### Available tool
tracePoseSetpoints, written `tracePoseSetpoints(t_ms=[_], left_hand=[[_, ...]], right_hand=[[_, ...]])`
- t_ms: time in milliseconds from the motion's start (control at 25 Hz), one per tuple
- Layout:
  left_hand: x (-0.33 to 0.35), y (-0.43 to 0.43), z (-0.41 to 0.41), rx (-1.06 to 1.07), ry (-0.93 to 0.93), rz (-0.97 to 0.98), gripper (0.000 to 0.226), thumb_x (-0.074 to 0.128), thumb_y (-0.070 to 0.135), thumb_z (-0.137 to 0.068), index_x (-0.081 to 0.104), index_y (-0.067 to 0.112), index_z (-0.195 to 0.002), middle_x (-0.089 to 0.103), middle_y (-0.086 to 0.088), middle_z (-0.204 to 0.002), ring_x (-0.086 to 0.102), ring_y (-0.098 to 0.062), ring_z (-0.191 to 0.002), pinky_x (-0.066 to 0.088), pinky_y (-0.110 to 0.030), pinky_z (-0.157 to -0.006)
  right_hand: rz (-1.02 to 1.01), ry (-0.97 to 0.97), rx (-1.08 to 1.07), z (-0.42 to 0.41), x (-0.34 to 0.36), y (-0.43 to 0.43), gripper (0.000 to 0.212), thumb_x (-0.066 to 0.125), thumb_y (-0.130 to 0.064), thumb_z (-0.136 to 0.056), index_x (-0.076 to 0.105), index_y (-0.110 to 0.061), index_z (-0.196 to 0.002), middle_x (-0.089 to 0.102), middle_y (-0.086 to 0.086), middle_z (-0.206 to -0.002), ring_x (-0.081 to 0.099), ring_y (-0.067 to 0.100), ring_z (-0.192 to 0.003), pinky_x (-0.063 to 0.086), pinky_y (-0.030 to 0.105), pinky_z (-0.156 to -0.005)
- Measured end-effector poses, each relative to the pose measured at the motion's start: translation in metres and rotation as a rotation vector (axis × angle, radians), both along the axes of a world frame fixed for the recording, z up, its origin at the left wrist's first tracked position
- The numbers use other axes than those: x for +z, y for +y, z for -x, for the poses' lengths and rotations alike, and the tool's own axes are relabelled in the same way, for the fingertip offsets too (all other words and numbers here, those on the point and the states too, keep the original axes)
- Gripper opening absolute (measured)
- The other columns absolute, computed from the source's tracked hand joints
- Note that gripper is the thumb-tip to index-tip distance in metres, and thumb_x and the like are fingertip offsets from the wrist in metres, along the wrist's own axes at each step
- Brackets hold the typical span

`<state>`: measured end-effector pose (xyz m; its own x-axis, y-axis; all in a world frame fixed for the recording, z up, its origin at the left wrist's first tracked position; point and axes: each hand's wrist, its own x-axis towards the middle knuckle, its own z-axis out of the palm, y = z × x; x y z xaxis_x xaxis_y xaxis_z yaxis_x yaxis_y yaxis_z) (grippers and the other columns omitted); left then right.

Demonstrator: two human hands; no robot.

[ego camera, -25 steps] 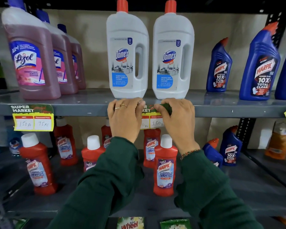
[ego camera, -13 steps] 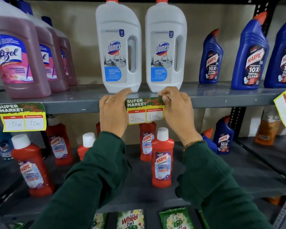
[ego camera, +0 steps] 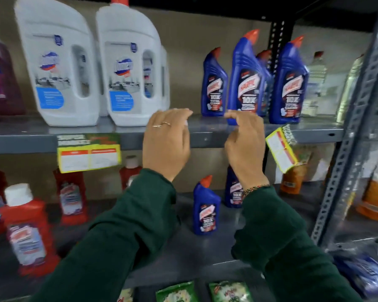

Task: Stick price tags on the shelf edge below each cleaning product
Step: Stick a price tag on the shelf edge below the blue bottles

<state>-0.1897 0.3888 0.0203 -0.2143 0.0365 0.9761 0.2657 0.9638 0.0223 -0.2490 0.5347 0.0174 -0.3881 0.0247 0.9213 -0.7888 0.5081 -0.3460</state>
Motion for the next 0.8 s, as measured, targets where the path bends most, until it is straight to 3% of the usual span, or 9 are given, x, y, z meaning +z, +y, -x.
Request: tracePoseSetpoints(t_ms=[80, 160, 280, 360, 440, 560, 680, 800], left_hand=[[-0.003, 0.041, 0.025, 0.009, -0.106, 0.026, 0.024, 0.05, 0.004, -0.088, 0.058, 0.0, -0.109, 0.067, -0.021, -0.105, 0.057, -0.036, -0.101, 0.04, -0.05, -0.095], [-0.009, 0.072, 0.048, 0.063, -0.202, 0.058, 0.026, 0.05, 0.013, -0.091, 0.057, 0.0, -0.112, 0.066, -0.021, -0.11, 0.056, -0.036, -0.105, 0.036, -0.05, -0.1], [-0.019, 0.098, 0.068, 0.184, -0.245, 0.085, 0.029, 0.053, 0.021, -0.091, 0.058, -0.001, -0.111, 0.067, -0.021, -0.108, 0.059, -0.035, -0.102, 0.038, -0.049, -0.097], [-0.023, 0.105, 0.074, 0.252, -0.198, 0.08, 0.028, 0.059, 0.021, -0.088, 0.061, -0.002, -0.104, 0.069, -0.021, -0.1, 0.062, -0.036, -0.094, 0.044, -0.048, -0.089], [-0.024, 0.108, 0.075, 0.285, -0.179, 0.064, 0.025, 0.062, 0.021, -0.087, 0.063, -0.001, -0.1, 0.07, -0.02, -0.097, 0.063, -0.037, -0.091, 0.046, -0.048, -0.086], [-0.024, 0.112, 0.074, 0.294, -0.19, 0.016, 0.026, 0.062, 0.02, -0.087, 0.062, -0.001, -0.102, 0.069, -0.021, -0.101, 0.06, -0.038, -0.096, 0.042, -0.049, -0.091], [-0.02, 0.12, 0.071, 0.254, -0.223, -0.101, 0.025, 0.056, 0.018, -0.091, 0.061, 0.002, -0.109, 0.067, -0.021, -0.106, 0.056, -0.038, -0.102, 0.035, -0.051, -0.098], [-0.01, 0.131, 0.067, 0.028, -0.284, -0.156, 0.028, 0.046, 0.026, -0.095, 0.057, 0.014, -0.118, 0.066, -0.014, -0.114, 0.05, -0.033, -0.114, 0.029, -0.055, -0.103]], right_hand=[[0.028, -0.004, -0.149, 0.017, -0.005, 0.04, 0.044, 0.048, 0.013, -0.071, 0.055, -0.006, -0.111, 0.06, 0.016, -0.114, 0.045, 0.035, -0.11, 0.036, 0.04, -0.093], [0.051, -0.118, -0.244, 0.034, -0.012, 0.07, 0.043, 0.056, 0.001, -0.076, 0.047, -0.005, -0.118, 0.053, 0.019, -0.122, 0.041, 0.037, -0.114, 0.028, 0.038, -0.094], [0.059, -0.348, -0.242, 0.053, -0.023, 0.101, 0.064, 0.069, -0.028, -0.078, 0.035, -0.005, -0.127, 0.042, 0.021, -0.129, 0.035, 0.037, -0.118, 0.022, 0.033, -0.09], [0.069, -0.421, -0.174, 0.061, -0.031, 0.117, 0.067, 0.072, -0.035, -0.076, 0.037, -0.005, -0.124, 0.045, 0.019, -0.125, 0.04, 0.034, -0.114, 0.029, 0.033, -0.087], [0.168, -0.478, -0.035, 0.067, -0.033, 0.13, 0.053, 0.072, -0.03, -0.076, 0.045, -0.006, -0.115, 0.057, 0.017, -0.114, 0.052, 0.028, -0.103, 0.041, 0.035, -0.081], [0.271, -0.472, 0.085, 0.073, -0.033, 0.146, 0.019, 0.068, -0.017, -0.081, 0.062, -0.009, -0.097, 0.07, 0.011, -0.095, 0.064, 0.02, -0.083, 0.05, 0.028, -0.065], [0.232, -0.355, 0.168, 0.068, -0.036, 0.154, 0.009, 0.066, -0.016, -0.082, 0.067, -0.015, -0.091, 0.066, -0.004, -0.082, 0.062, 0.006, -0.071, 0.049, 0.012, -0.057], [0.089, -0.222, 0.244, 0.062, -0.035, 0.159, 0.008, 0.067, -0.016, -0.082, 0.068, -0.017, -0.09, 0.062, -0.011, -0.079, 0.057, -0.003, -0.069, 0.043, 0.001, -0.062]])
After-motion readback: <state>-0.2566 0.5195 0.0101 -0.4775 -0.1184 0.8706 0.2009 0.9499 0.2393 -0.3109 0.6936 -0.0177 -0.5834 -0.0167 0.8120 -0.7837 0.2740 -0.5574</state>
